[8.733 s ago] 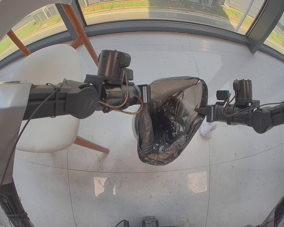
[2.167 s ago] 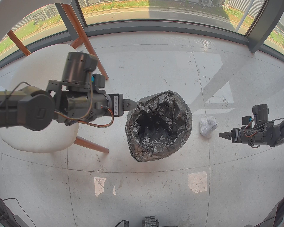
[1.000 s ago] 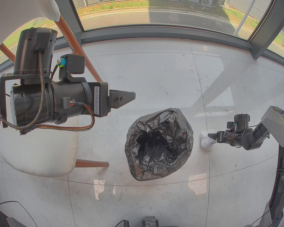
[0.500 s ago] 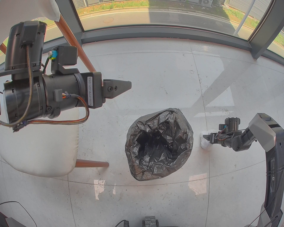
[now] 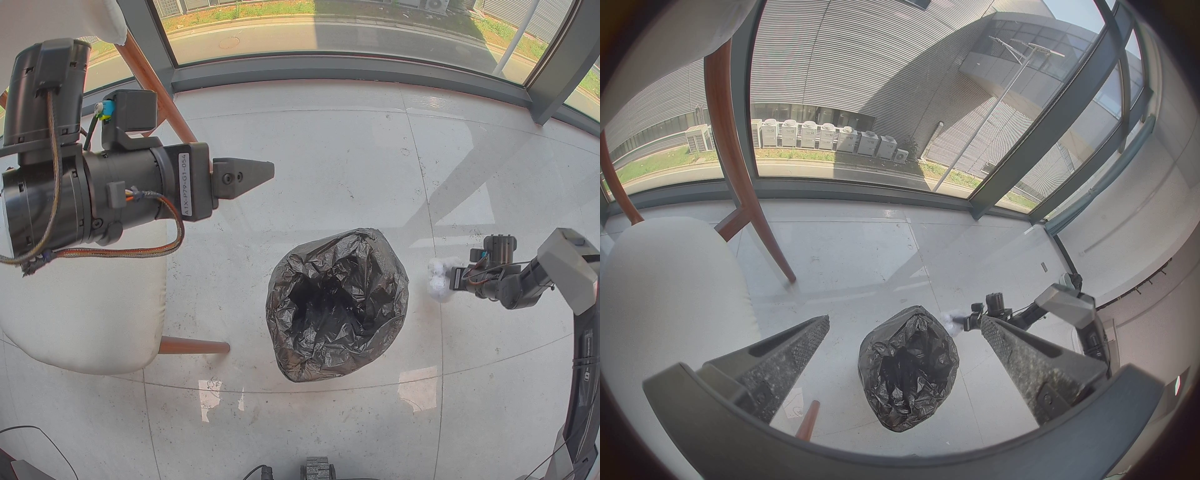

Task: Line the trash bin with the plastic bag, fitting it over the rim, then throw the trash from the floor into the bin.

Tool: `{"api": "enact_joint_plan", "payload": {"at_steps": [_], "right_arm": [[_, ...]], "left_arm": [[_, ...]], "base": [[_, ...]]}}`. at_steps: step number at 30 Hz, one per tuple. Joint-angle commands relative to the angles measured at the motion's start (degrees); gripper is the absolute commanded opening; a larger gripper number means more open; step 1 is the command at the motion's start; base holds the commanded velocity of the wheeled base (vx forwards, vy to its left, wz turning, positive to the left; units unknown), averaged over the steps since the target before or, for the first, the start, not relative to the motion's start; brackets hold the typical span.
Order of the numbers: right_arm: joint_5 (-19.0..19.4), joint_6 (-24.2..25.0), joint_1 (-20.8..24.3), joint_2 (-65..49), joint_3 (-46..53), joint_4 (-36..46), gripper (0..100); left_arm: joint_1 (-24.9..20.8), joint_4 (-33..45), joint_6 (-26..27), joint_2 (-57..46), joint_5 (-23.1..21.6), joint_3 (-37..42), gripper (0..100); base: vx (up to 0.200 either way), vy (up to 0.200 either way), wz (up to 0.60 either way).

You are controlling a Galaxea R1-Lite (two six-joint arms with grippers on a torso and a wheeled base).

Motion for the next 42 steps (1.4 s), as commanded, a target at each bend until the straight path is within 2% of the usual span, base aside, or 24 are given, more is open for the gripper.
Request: {"api": "enact_joint_plan", "payload": {"at_steps": [1,2,4,5,7,9,12,19,27,33,34,42], "right_arm": [[3.0,5.8,2.2,-22.2,9.2,3.2,0],[3.4,6.9,3.1,-27.5,12.1,5.1,0],[3.4,6.9,3.1,-27.5,12.1,5.1,0],[4.7,9.0,6.2,-37.3,17.1,8.6,0],[5.2,10.8,8.5,-41.3,19.4,9.3,0],[6.2,15.5,12.7,-45.2,21.5,9.5,0],[5.6,20.8,18.4,-48.2,23.9,9.6,0],[4.2,20.8,29.4,-49.3,29.3,9.5,0],[3.7,20.8,32.8,-46.7,29.2,8.6,0],[3.8,20.8,33.1,-46.9,30.3,8.6,0],[3.7,20.8,33.0,-46.8,30.1,8.5,100],[2.2,21.3,31.7,-49.4,30.6,8.6,100]], "left_arm": [[0.2,-0.1,-0.2,-0.5,0.0,0.4,100],[0.3,-0.1,-0.3,-0.5,-0.1,0.6,100],[0.3,-0.1,-0.3,-0.5,-0.1,0.6,100],[0.5,-0.2,-0.2,-0.7,-0.2,1.2,100],[0.5,-1.1,-0.3,-0.9,-0.1,1.4,100],[0.6,-2.7,-0.2,-1.0,-0.1,1.9,100],[0.8,-4.3,-0.1,-1.0,-0.2,2.1,100],[0.9,-4.3,-0.1,-1.0,0.0,2.4,100],[0.9,-4.4,-0.1,-1.1,0.1,2.3,100],[0.9,-4.3,-0.2,-2.4,0.1,3.5,100],[0.9,-4.4,-0.2,-2.9,0.1,4.0,100],[0.9,-4.4,-0.8,-5.1,0.1,4.7,100]], "base": [[0.000,0.000,0.00],[0.000,0.000,0.00],[0.000,0.000,0.00],[0.000,0.000,0.00],[0.000,0.000,0.00],[0.000,0.000,0.00],[0.000,0.000,0.00],[0.000,0.000,0.00],[0.000,0.000,0.00],[0.000,0.000,0.00],[0.000,0.000,0.00],[0.000,0.000,0.00]]}}
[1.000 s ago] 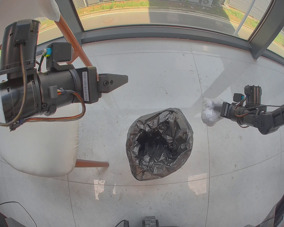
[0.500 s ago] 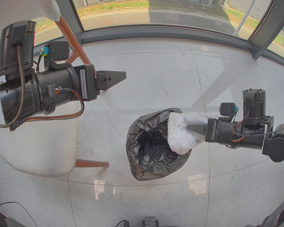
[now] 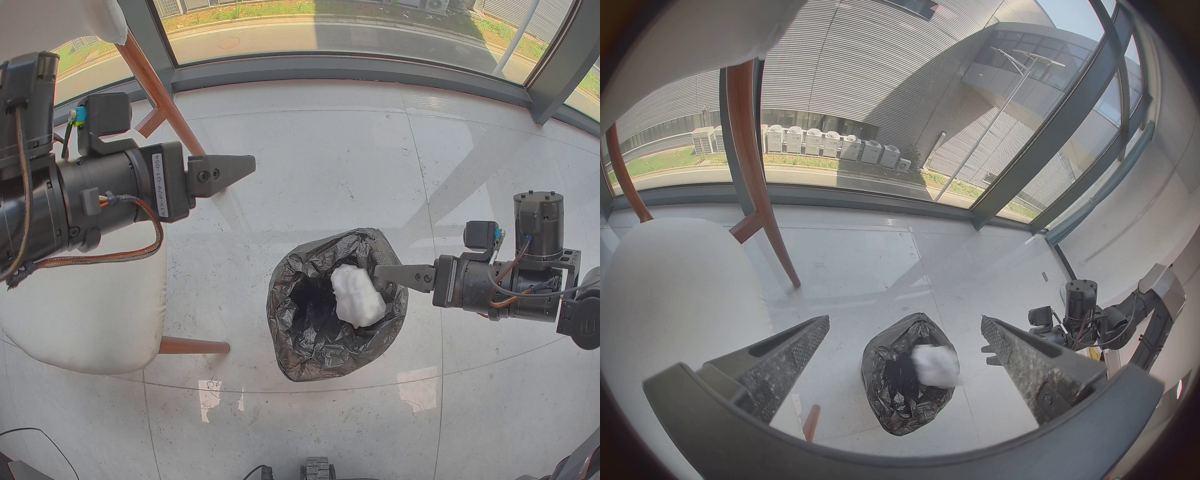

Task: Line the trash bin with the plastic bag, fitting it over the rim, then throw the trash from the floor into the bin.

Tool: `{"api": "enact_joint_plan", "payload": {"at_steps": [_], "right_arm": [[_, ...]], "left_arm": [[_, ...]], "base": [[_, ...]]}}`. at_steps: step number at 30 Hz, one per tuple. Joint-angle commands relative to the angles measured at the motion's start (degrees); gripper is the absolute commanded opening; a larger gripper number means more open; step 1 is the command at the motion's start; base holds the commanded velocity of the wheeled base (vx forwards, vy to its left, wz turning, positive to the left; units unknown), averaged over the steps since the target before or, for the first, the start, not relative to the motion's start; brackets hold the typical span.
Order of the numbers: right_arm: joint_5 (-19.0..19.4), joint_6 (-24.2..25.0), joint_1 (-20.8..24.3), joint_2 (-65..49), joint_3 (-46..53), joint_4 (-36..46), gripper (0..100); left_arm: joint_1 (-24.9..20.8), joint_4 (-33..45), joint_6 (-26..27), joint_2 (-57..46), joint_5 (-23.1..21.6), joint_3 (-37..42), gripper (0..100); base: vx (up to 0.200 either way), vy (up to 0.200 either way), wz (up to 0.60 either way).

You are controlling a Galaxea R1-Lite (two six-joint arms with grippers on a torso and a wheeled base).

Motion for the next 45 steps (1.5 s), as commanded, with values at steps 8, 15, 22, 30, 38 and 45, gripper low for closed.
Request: {"api": "enact_joint_plan", "payload": {"at_steps": [8,15,22,30,38,45], "right_arm": [[-3.6,0.4,-5.8,-8.2,2.0,0.1,100],[-6.9,-0.2,-19.5,-23.5,9.0,0.9,100],[-15.1,-0.4,-26.3,-37.7,22.3,0.9,100],[-14.6,-15.0,-32.8,-65.6,44.3,1.0,100],[-15.8,-26.5,-31.5,-91.8,46.0,25.6,100],[-15.4,-25.6,-31.3,-93.2,46.5,24.8,100]], "left_arm": [[5.3,0.7,-6.3,-7.0,3.6,0.5,100],[23.9,8.9,-12.4,-23.3,4.2,10.0,100],[32.2,10.3,-13.6,-37.6,7.7,27.2,100],[32.8,10.4,-14.8,-55.5,9.2,48.5,100],[33.6,8.7,-8.2,-76.5,2.6,63.1,100],[33.6,8.9,6.3,-76.6,-9.3,63.7,100]], "base": [[0.000,0.000,0.00],[0.000,0.000,0.00],[0.000,0.000,0.00],[0.000,0.000,0.00],[0.000,0.000,0.00],[0.000,0.000,0.00]]}}
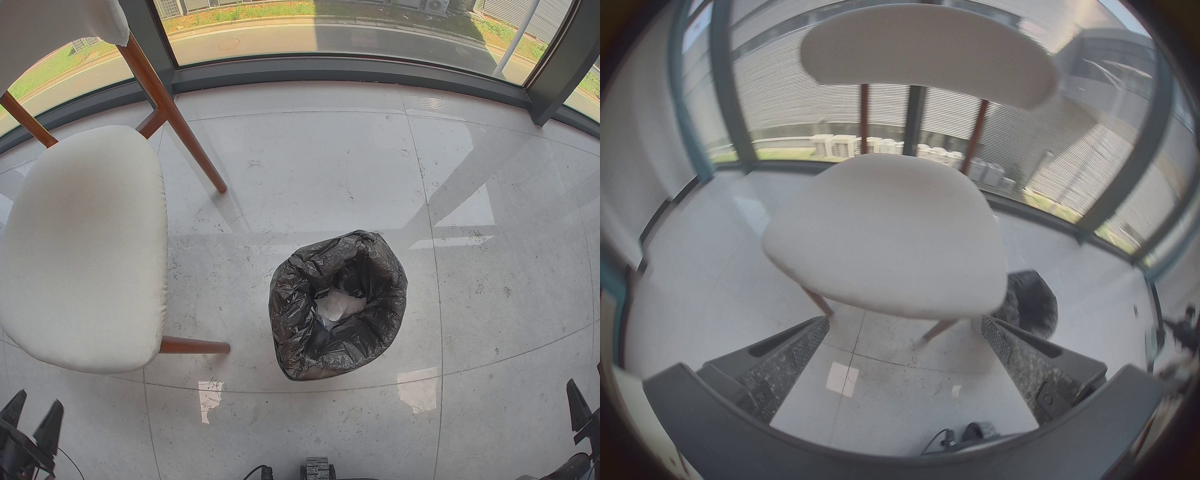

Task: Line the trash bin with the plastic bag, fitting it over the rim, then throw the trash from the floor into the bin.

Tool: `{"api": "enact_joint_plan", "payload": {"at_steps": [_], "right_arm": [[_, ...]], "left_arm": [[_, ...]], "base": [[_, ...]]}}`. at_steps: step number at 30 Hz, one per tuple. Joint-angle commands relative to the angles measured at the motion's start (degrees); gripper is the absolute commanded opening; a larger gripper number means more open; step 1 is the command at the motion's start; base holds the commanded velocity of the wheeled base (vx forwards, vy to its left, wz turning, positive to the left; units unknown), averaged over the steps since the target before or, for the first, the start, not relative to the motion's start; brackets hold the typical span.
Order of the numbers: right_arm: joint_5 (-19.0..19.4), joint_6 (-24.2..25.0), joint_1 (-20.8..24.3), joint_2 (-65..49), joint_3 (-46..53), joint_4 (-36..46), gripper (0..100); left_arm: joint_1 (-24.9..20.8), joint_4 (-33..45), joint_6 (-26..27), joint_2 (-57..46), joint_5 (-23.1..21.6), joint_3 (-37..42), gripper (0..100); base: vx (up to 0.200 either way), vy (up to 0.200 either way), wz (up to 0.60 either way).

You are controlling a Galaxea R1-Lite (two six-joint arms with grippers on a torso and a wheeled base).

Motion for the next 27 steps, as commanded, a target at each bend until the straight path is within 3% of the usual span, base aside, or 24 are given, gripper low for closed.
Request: {"api": "enact_joint_plan", "payload": {"at_steps": [1,4,8,10,12,15,27], "right_arm": [[-0.5,-3.3,-0.8,-12.6,3.7,4.6,100],[-0.3,-3.8,-0.8,-12.6,3.7,4.6,100],[-0.3,-3.4,-0.8,-12.6,3.7,4.6,100],[-0.2,-3.7,-0.8,-12.6,3.7,4.6,100],[-0.2,-3.7,-0.8,-12.6,3.7,4.6,100],[0.1,-3.7,-0.8,-12.6,3.7,4.6,100],[1.7,-4.3,-0.9,-12.6,3.7,4.6,100]], "left_arm": [[0.9,-0.4,9.2,-11.1,-8.3,7.3,100],[1.1,-0.5,10.2,-11.1,-8.1,7.4,100],[3.6,-1.1,8.2,-11.5,-3.2,8.2,100],[3.9,-1.7,8.3,-12.3,-3.0,8.6,100],[4.1,-2.1,9.5,-12.4,-3.9,9.0,100],[4.3,-3.6,12.8,-13.9,-9.4,10.1,100],[4.7,-4.1,11.9,-14.0,-8.7,10.2,100]], "base": [[0.000,0.000,0.00],[0.000,0.000,0.00],[0.000,0.000,0.00],[0.000,0.000,0.00],[0.000,0.000,0.00],[0.000,0.000,0.00],[0.000,0.000,0.00]]}}
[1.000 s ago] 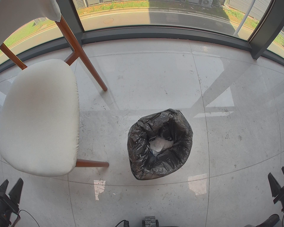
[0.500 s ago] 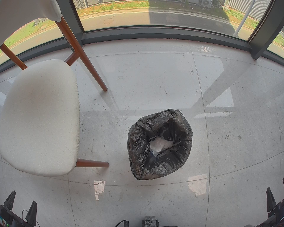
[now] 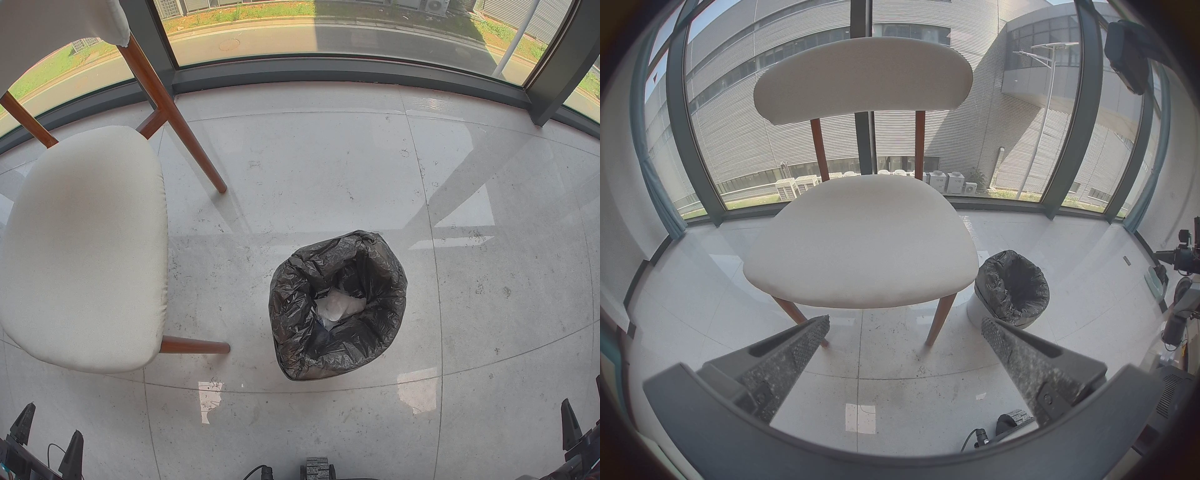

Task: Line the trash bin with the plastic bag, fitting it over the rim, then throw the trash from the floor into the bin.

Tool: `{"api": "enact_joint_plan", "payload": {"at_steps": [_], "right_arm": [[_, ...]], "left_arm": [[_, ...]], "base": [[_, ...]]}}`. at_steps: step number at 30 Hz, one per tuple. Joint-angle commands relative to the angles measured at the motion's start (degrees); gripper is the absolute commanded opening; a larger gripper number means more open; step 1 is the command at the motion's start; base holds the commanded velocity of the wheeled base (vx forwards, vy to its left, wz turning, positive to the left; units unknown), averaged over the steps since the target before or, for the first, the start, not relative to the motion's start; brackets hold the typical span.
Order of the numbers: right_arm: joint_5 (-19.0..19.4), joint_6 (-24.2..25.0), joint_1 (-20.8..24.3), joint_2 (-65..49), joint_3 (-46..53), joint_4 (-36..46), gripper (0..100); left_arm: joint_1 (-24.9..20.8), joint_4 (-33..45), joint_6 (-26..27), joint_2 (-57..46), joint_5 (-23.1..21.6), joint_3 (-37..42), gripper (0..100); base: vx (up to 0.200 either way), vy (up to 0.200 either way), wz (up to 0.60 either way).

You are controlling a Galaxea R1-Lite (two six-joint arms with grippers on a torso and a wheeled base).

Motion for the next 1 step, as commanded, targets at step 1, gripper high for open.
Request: {"api": "enact_joint_plan", "payload": {"at_steps": [1], "right_arm": [[-0.1,0.1,0.0,-0.7,1.0,0.0,100]], "left_arm": [[0.1,0.0,0.0,-0.3,0.0,0.7,100]], "base": [[0.000,0.000,0.00]]}}
